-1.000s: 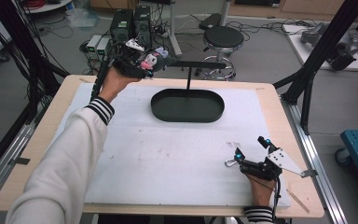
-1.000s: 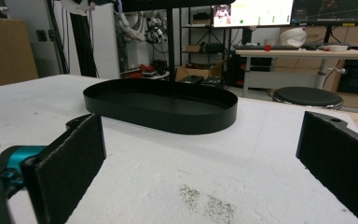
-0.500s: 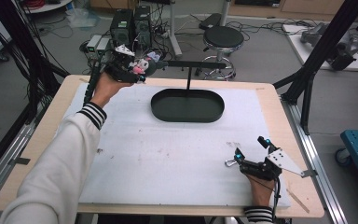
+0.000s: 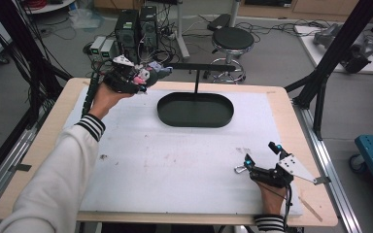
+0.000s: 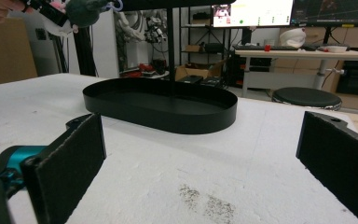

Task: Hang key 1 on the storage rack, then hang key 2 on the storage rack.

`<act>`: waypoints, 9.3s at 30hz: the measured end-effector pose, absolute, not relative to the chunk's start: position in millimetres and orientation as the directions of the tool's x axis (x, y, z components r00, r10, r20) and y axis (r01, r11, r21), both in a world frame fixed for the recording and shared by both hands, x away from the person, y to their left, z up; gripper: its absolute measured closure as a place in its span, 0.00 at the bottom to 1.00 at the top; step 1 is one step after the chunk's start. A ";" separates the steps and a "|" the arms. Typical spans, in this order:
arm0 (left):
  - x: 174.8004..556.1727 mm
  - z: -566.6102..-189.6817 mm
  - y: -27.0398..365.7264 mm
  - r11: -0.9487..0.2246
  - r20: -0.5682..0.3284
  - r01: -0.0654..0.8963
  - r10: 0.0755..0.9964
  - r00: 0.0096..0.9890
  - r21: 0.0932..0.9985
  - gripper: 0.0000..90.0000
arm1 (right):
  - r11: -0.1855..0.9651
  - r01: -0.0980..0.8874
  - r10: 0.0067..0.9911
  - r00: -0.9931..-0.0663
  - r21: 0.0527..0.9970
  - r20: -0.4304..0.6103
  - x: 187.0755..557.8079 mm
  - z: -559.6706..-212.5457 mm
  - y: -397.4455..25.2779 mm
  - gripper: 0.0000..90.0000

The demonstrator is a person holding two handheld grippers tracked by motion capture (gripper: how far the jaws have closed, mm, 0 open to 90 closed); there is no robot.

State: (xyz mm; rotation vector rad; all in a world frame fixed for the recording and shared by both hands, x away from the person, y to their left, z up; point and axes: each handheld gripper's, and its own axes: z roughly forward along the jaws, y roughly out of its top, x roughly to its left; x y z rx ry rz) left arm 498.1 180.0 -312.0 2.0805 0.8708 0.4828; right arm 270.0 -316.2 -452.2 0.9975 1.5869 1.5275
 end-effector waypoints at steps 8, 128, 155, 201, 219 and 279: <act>499.5 -319.8 180.7 -0.411 0.006 0.401 0.704 0.710 0.819 0.53 | -0.001 0.059 0.891 -0.453 0.998 0.028 269.8 -452.3 -316.2 0.01; 292.3 -451.5 304.2 -0.020 0.021 -0.009 0.730 0.683 1.000 0.02 | 0.499 0.268 0.629 -0.766 0.824 -0.132 291.8 -358.6 -330.6 0.01; 291.0 -452.9 304.0 -0.021 0.029 -0.019 0.740 0.672 1.000 0.02 | 0.710 0.358 0.514 -0.852 0.607 -0.098 314.0 -382.4 -319.1 0.07; 291.2 -453.0 304.4 -0.018 0.025 -0.017 0.742 0.670 1.000 0.02 | 0.819 0.351 0.423 -0.904 0.454 -0.063 326.2 -400.1 -309.4 0.74; 291.1 -453.0 304.2 -0.017 0.024 -0.016 0.742 0.670 1.000 0.02 | 0.816 0.364 0.422 -0.906 0.448 -0.032 330.8 -402.0 -309.0 0.87; 291.1 -453.0 304.6 -0.018 0.023 -0.015 0.746 0.666 1.000 0.02 | 0.486 0.339 0.549 -0.835 0.805 0.020 336.9 -322.6 -314.4 0.98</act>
